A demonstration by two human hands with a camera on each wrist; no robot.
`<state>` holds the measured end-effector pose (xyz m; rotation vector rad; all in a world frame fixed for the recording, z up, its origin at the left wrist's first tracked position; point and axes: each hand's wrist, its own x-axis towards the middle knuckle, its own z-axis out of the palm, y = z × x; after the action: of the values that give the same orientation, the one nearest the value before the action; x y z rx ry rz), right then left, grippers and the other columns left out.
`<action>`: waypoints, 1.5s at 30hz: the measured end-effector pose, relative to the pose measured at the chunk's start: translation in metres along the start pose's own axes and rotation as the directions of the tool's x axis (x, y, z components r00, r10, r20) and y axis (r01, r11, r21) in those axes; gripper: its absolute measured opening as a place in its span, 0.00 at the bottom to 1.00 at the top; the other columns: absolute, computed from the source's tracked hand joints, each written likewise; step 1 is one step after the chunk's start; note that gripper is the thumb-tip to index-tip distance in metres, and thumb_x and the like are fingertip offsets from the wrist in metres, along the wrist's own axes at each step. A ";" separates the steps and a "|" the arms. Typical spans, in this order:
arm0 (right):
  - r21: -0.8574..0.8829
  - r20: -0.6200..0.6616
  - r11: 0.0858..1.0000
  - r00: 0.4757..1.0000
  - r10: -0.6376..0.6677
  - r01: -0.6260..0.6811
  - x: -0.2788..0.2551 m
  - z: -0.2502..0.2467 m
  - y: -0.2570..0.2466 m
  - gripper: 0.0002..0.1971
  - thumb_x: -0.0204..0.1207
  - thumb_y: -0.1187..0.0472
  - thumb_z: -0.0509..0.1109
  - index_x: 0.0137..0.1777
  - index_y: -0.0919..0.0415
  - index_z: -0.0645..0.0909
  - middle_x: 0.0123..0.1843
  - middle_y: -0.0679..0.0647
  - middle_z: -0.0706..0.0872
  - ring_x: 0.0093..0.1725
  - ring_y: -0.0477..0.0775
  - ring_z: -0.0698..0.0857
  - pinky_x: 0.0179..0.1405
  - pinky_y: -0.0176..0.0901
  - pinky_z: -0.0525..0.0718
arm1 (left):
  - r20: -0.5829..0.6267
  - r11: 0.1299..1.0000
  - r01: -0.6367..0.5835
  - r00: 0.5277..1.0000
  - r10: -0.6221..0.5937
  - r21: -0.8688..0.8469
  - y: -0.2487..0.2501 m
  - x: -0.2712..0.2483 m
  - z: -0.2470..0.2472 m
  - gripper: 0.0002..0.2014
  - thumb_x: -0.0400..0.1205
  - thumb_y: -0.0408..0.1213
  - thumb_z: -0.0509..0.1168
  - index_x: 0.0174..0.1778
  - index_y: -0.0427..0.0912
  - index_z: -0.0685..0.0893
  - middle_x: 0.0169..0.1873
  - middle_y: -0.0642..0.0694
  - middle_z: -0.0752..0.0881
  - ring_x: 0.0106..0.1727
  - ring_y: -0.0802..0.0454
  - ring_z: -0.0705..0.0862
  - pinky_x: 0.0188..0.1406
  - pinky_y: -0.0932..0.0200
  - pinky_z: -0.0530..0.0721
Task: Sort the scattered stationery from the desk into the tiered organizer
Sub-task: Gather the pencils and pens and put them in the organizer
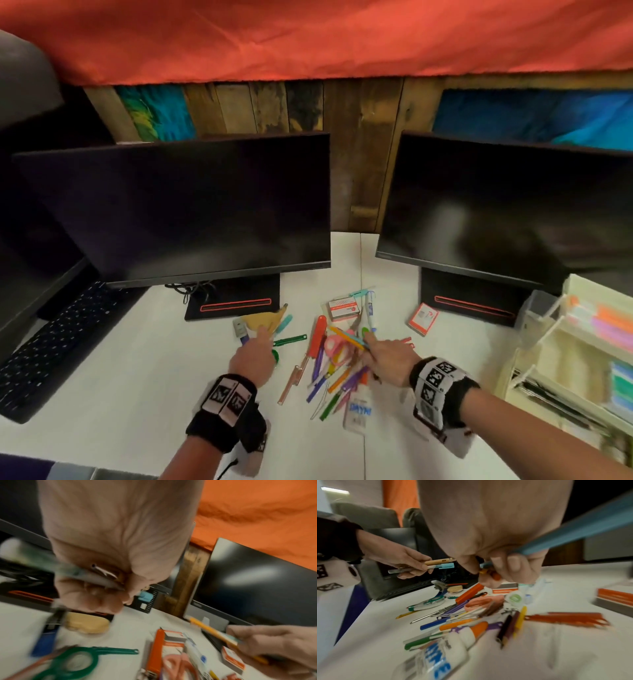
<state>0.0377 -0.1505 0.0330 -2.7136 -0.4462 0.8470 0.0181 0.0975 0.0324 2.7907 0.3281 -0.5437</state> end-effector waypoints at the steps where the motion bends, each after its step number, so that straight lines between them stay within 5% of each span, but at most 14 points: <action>1: 0.042 -0.034 0.999 0.999 0.027 -0.026 -0.005 0.001 0.010 0.20 0.85 0.47 0.49 0.71 0.57 0.61 0.48 0.57 0.85 0.49 0.63 0.84 0.48 0.49 0.80 | 0.008 0.998 -0.055 0.998 0.055 0.013 0.015 0.005 0.001 0.19 0.86 0.33 0.51 0.73 0.39 0.60 0.46 0.45 0.82 0.51 0.45 0.85 0.42 0.60 0.78; 4: 0.161 -0.108 0.984 0.989 0.097 -0.079 -0.025 0.007 0.032 0.19 0.84 0.43 0.47 0.63 0.56 0.65 0.50 0.59 0.85 0.48 0.62 0.84 0.49 0.51 0.80 | -0.025 0.982 -0.187 0.982 0.187 -0.009 0.061 0.023 0.005 0.15 0.87 0.38 0.50 0.69 0.38 0.64 0.51 0.41 0.84 0.48 0.43 0.84 0.45 0.52 0.78; 9: 0.310 -0.194 0.943 0.963 0.188 -0.122 -0.058 0.028 0.060 0.10 0.85 0.45 0.46 0.52 0.50 0.60 0.32 0.47 0.76 0.39 0.62 0.78 0.40 0.47 0.70 | -0.070 0.930 -0.323 0.938 0.339 0.173 0.124 0.060 0.013 0.17 0.88 0.48 0.47 0.63 0.41 0.71 0.53 0.40 0.86 0.52 0.39 0.85 0.46 0.50 0.80; 14: 0.427 -0.165 0.892 0.957 0.237 -0.147 -0.085 0.042 0.083 0.11 0.84 0.45 0.46 0.42 0.47 0.60 0.33 0.49 0.76 0.36 0.55 0.77 0.44 0.49 0.76 | -0.033 0.902 -0.313 0.941 0.337 0.299 0.156 0.098 0.024 0.13 0.86 0.34 0.53 0.67 0.39 0.71 0.60 0.40 0.80 0.56 0.42 0.84 0.50 0.52 0.81; 21: 0.563 -0.144 0.808 0.942 0.305 -0.175 -0.100 0.042 0.099 0.11 0.85 0.49 0.49 0.54 0.53 0.69 0.32 0.45 0.76 0.30 0.40 0.75 0.33 0.26 0.73 | -0.029 0.946 -0.241 0.967 0.253 0.216 0.167 0.140 0.028 0.15 0.86 0.45 0.55 0.66 0.43 0.73 0.58 0.42 0.83 0.58 0.43 0.84 0.53 0.53 0.80; 25: 0.569 -0.108 0.796 0.940 0.323 -0.208 -0.100 0.046 0.100 0.11 0.84 0.46 0.50 0.53 0.49 0.70 0.32 0.47 0.78 0.32 0.39 0.79 0.38 0.27 0.76 | -0.002 0.962 -0.217 0.975 0.220 0.165 0.171 0.146 0.042 0.18 0.84 0.52 0.56 0.64 0.46 0.76 0.57 0.44 0.85 0.57 0.45 0.84 0.52 0.54 0.81; 29: 0.568 -0.085 0.801 0.954 0.288 -0.191 -0.100 0.043 0.100 0.11 0.84 0.46 0.50 0.53 0.48 0.70 0.33 0.50 0.79 0.33 0.41 0.79 0.39 0.27 0.76 | 0.008 0.973 -0.189 0.982 0.190 0.133 0.174 0.140 0.050 0.15 0.83 0.43 0.60 0.65 0.46 0.73 0.54 0.46 0.85 0.52 0.47 0.86 0.46 0.57 0.81; 34: 0.570 -0.108 0.813 0.971 0.214 -0.116 -0.095 0.034 0.107 0.10 0.86 0.53 0.51 0.55 0.56 0.70 0.29 0.41 0.80 0.28 0.36 0.78 0.33 0.24 0.73 | -0.006 0.942 -0.224 0.972 0.233 0.250 0.177 0.127 0.048 0.15 0.85 0.41 0.58 0.67 0.43 0.73 0.56 0.44 0.85 0.53 0.48 0.85 0.44 0.58 0.79; 39: 0.582 -0.185 0.813 0.970 0.155 -0.019 -0.095 0.029 0.114 0.11 0.86 0.54 0.51 0.53 0.60 0.70 0.34 0.43 0.76 0.31 0.38 0.75 0.38 0.33 0.77 | -0.108 0.905 -0.299 0.933 0.344 0.303 0.173 0.111 0.042 0.15 0.86 0.41 0.56 0.69 0.44 0.67 0.55 0.46 0.83 0.48 0.49 0.86 0.41 0.58 0.80; 42: 0.562 -0.219 0.826 0.970 0.103 0.039 -0.101 0.019 0.110 0.12 0.86 0.54 0.50 0.57 0.60 0.70 0.34 0.40 0.79 0.30 0.38 0.73 0.34 0.29 0.73 | -0.151 0.895 -0.344 0.906 0.396 0.283 0.168 0.095 0.036 0.14 0.86 0.40 0.57 0.66 0.45 0.66 0.53 0.48 0.80 0.40 0.53 0.84 0.39 0.60 0.83; 45: 0.482 -0.279 0.872 0.958 0.065 0.081 -0.108 0.006 0.111 0.12 0.86 0.50 0.50 0.60 0.54 0.70 0.38 0.48 0.81 0.32 0.42 0.74 0.40 0.41 0.73 | -0.219 0.912 -0.349 0.893 0.394 0.216 0.162 0.070 0.030 0.10 0.87 0.42 0.54 0.62 0.46 0.68 0.47 0.51 0.79 0.34 0.57 0.80 0.32 0.64 0.81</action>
<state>-0.0267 -0.2908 0.0454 -2.2991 -0.1483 0.4638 0.1154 -0.0519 0.0152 2.9844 -0.2194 -0.1189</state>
